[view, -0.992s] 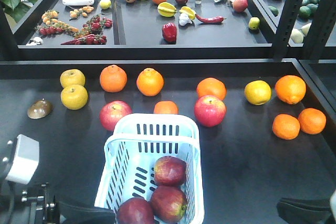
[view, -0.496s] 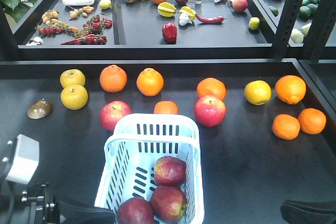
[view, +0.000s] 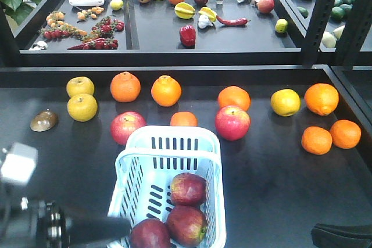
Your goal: Pick three apples into basket with both arms
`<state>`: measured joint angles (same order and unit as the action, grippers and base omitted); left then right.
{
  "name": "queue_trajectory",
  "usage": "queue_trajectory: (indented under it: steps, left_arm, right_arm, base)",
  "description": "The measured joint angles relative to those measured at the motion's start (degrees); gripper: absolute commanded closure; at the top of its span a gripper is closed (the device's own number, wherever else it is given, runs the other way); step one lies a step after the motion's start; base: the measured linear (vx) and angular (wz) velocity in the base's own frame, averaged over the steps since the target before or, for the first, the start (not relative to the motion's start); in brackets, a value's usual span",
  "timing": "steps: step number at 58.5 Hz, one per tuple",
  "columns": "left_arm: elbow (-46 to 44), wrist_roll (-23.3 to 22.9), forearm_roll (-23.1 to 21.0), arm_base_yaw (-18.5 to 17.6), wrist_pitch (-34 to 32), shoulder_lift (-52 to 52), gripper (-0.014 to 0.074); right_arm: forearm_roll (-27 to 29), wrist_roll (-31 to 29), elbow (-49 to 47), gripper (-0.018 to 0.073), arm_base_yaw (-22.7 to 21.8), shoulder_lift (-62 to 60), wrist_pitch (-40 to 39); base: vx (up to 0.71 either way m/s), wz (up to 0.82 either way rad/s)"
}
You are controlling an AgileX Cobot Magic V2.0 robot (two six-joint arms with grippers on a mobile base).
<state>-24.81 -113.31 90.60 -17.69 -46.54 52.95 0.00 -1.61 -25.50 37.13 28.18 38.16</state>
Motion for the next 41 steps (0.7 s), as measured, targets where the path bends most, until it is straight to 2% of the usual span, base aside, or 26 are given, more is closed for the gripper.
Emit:
queue_trajectory:
  steps: [6, 10, 17, 21, 27, 31, 35, 41]
  left_arm:
    - [0.0, -0.72, -9.77, 0.0, 2.69, 0.0, 0.0602]
    - [0.0, -0.9, -14.28, 0.0, 4.4, 0.0, 0.0602]
    - [0.0, -0.52, -17.09, 0.0, 7.0, 0.14, 0.0602]
    - [0.59, 1.34, -17.9, 0.0, 9.13, 0.57, 0.0602]
    - [3.96, 7.02, -20.68, 0.0, 13.82, 1.3, 0.0602]
    - [7.44, 11.26, -25.48, 0.0, 17.07, 1.72, 0.0602]
    - [11.22, 16.12, -32.81, 0.0, 20.2, 1.76, 0.0602]
    - [16.55, 25.8, -46.42, 0.0, 23.69, 1.76, 0.0602]
  right_arm:
    - [0.0, 0.0, 0.0, 0.0564, 0.0, 0.0, 0.0]
    - [0.0, 0.0, 0.0, 0.0564, 0.0, 0.0, 0.0]
    - [0.0, 0.0, 0.0, 0.0564, 0.0, 0.0, 0.0]
    - [0.0, 0.0, 0.0, 0.0564, 0.0, 0.0, 0.02]
    - [0.0, 0.0, 0.0, 0.0564, 0.0, 0.0, 0.07]
    - [0.0, 0.0, 0.0, 0.0564, 0.0, 0.0, 0.07]
    - [-0.3, 0.0, 0.0, 0.0564, 0.0, 0.0, 0.07]
    - [-0.3, 0.0, 0.0, 0.0564, 0.0, 0.0, 0.07]
  base:
    - [0.0, 0.0]
    - [0.0, 0.0]
    - [0.0, 0.0]
    - [0.0, 0.0]
    - [0.0, 0.0]
    - [0.0, 0.0]
    - [0.0, 0.0]
    - [0.0, 0.0]
